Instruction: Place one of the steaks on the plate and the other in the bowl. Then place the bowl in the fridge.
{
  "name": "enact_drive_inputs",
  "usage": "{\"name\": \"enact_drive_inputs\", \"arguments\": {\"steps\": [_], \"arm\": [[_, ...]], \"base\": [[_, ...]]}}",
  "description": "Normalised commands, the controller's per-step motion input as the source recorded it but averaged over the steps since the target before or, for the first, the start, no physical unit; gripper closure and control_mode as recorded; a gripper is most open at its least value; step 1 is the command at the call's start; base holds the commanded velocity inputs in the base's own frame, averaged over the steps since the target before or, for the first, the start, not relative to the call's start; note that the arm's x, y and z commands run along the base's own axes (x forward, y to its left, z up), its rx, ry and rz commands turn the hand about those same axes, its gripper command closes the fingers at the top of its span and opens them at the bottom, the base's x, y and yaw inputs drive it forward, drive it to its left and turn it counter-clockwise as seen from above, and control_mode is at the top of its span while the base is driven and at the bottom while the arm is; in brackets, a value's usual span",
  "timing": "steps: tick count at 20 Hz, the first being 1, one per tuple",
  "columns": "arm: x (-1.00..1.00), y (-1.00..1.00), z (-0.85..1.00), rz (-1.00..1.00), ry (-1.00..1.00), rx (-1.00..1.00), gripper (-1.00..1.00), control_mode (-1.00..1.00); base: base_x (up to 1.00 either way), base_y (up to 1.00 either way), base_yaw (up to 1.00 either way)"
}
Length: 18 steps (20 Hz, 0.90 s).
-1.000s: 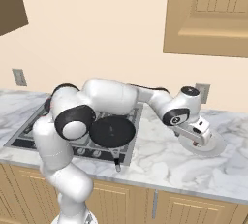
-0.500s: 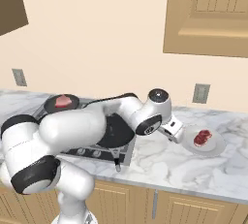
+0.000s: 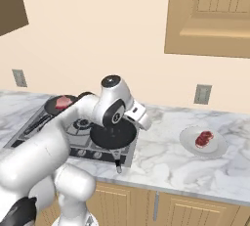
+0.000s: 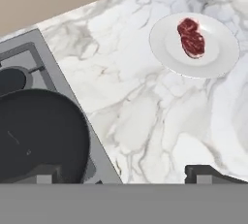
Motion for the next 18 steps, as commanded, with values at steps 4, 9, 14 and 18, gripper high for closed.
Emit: {"name": "enact_drive_inputs", "arguments": {"steps": [4, 9, 14, 18], "arm": [[-0.06, 0.96, 0.06, 0.07, 0.07, -0.02, -1.00, -1.00], [-0.11, 0.89, 0.12, 0.35, 0.10, 0.01, -1.00, -1.00], [0.07, 1.00, 0.35, 0.28, 0.13, 0.00, -1.00, -1.00], [0.53, 1.00, 0.31, 0.26, 0.18, 0.02, -1.00, -1.00]], "base": [[0.00, 0.00, 0.00], [0.00, 0.00, 0.00], [0.00, 0.00, 0.00], [0.00, 0.00, 0.00]]}}
